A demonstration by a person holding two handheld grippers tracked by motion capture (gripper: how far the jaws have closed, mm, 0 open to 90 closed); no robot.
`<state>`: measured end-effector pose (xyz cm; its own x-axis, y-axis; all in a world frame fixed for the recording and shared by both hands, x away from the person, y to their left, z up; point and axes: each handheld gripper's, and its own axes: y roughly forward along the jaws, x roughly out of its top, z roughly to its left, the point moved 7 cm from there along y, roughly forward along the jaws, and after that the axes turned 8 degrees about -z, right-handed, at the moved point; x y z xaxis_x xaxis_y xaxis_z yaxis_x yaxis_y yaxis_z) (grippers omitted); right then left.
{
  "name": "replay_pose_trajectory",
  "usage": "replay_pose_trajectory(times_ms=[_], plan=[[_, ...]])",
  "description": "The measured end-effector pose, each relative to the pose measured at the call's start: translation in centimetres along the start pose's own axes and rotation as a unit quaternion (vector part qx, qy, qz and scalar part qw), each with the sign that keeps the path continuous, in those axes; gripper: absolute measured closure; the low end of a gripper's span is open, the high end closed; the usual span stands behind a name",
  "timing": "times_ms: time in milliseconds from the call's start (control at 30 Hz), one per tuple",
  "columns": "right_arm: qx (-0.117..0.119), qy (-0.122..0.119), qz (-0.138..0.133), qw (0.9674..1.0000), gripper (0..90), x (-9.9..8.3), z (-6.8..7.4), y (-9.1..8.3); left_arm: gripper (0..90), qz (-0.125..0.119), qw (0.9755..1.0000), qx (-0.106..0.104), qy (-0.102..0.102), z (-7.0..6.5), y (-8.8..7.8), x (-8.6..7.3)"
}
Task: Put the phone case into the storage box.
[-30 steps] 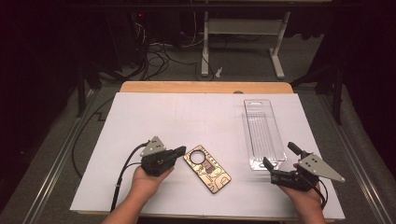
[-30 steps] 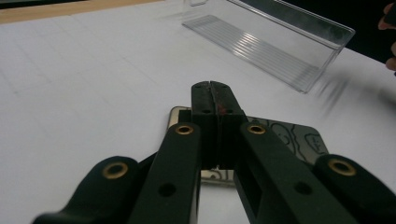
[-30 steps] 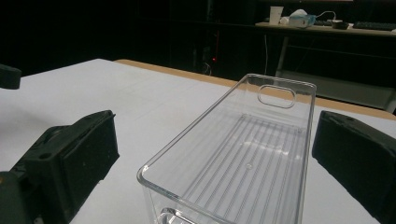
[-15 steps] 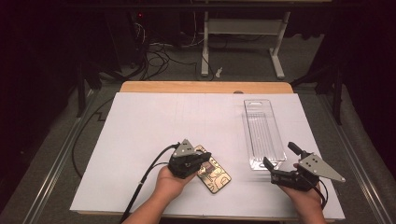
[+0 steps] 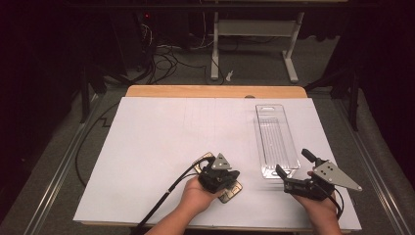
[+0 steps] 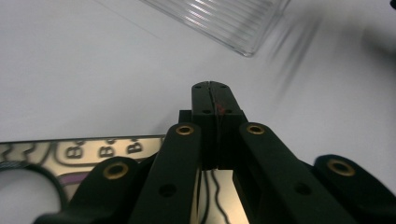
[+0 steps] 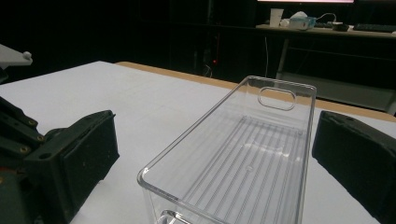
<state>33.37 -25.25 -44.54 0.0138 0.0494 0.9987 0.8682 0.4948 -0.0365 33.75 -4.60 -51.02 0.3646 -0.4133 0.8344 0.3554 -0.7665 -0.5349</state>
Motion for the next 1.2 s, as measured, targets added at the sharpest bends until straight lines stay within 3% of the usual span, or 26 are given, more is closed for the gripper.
replay_pose_trajectory(times_ms=[300,567,767,1200], plan=[[0.0,0.002,-0.002,1.0,0.7,0.1,0.0,0.0,89.9,0.042,0.999,-0.003,0.017,-1.0,1.4,-0.3],[-0.001,0.005,-0.003,1.0,0.7,0.1,0.0,0.0,89.9,0.061,0.9973,-0.029,0.027,-1.7,1.5,-0.4],[-0.002,0.008,-0.004,1.0,0.8,0.1,0.0,-0.1,89.9,0.083,0.9952,-0.029,0.043,-1.9,0.5,-1.0],[-0.003,0.007,-0.003,1.0,1.0,0.0,0.0,0.0,89.9,0.092,0.9943,-0.029,0.043,-1.3,-3.3,-3.0]])
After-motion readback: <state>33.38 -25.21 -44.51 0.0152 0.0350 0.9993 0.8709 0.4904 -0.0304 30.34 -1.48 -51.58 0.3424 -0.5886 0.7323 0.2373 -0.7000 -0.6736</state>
